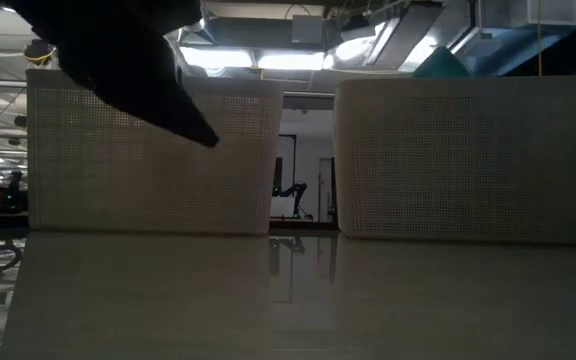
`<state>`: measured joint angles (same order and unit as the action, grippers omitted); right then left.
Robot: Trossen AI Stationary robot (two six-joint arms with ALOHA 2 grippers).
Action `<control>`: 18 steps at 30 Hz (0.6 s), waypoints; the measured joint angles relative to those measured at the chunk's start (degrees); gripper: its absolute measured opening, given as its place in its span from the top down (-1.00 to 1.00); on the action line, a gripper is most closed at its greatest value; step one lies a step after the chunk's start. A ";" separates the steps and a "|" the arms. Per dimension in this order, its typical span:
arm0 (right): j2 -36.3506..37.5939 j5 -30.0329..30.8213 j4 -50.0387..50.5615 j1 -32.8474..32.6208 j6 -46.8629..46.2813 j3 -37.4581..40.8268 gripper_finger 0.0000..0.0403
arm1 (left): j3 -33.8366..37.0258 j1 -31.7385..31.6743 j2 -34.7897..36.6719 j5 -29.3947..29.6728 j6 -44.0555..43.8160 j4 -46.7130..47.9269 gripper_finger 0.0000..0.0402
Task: Sort clothes
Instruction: Return to Home Position
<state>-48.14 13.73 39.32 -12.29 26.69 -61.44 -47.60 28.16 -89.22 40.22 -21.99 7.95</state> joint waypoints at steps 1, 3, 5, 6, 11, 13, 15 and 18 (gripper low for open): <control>0.50 -0.03 -2.52 -1.66 1.30 2.16 -0.17 | 0.68 -0.12 0.03 -0.26 0.68 -1.54 0.41; 1.21 -0.42 -8.94 -4.49 3.12 6.21 -0.17 | 2.04 -0.40 0.90 -1.56 3.45 -4.71 0.48; 1.73 -1.41 -14.51 -6.27 4.52 10.10 -0.17 | 3.24 -1.18 2.61 -4.43 6.27 -8.12 0.55; 1.89 -1.95 -16.17 -6.93 5.08 11.94 -0.17 | 3.98 -1.64 3.78 -6.29 7.72 -10.22 0.59; 2.75 -3.91 -25.85 -10.11 5.33 20.91 -0.17 | 9.59 -3.42 11.54 -14.93 15.07 -22.30 0.76; 3.59 -5.58 -29.39 -11.09 6.30 24.21 -0.17 | 12.33 -3.94 14.84 -16.94 16.85 -26.38 0.82; 4.45 -6.27 -32.43 -11.89 6.58 27.40 -0.17 | 15.31 -4.35 18.25 -16.99 17.92 -29.97 0.87; 6.59 -6.03 -36.40 -12.24 6.52 31.38 -0.17 | 19.20 -4.36 22.91 -16.96 17.98 -32.70 0.92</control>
<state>-41.55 7.70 2.92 -24.53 33.21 -30.06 -28.40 23.80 -66.31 23.25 -4.01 -24.75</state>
